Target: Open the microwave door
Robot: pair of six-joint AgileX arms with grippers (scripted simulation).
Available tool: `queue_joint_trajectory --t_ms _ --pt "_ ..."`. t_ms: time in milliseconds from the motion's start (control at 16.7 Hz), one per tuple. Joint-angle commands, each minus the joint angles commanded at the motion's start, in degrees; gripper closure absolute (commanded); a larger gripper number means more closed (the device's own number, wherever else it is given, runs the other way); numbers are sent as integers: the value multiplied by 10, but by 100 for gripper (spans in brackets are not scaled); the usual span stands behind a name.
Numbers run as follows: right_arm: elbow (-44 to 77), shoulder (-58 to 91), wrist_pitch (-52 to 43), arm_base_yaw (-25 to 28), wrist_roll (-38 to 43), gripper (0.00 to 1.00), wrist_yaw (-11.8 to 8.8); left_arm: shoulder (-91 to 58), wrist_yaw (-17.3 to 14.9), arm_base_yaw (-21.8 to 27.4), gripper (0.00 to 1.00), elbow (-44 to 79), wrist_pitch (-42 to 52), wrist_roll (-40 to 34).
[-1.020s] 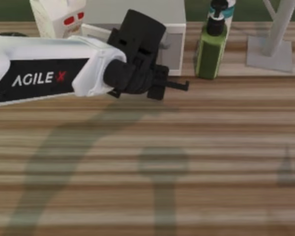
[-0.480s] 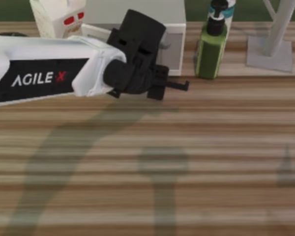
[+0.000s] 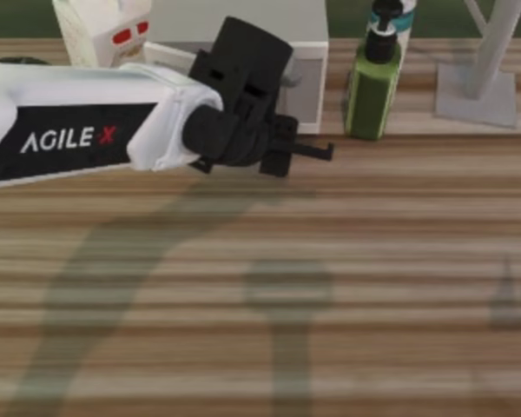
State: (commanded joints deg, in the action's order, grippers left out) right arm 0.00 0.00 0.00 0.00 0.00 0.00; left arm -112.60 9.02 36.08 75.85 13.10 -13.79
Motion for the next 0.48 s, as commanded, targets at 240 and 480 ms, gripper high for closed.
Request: queue_joint_trajectory --t_ms 240,480 --pt "0 0 0 0 0 0 0 10 -8 -7 100 -13 -7 15" --pt "0 0 0 0 0 0 0 14 -13 -11 100 -22 -9 24"
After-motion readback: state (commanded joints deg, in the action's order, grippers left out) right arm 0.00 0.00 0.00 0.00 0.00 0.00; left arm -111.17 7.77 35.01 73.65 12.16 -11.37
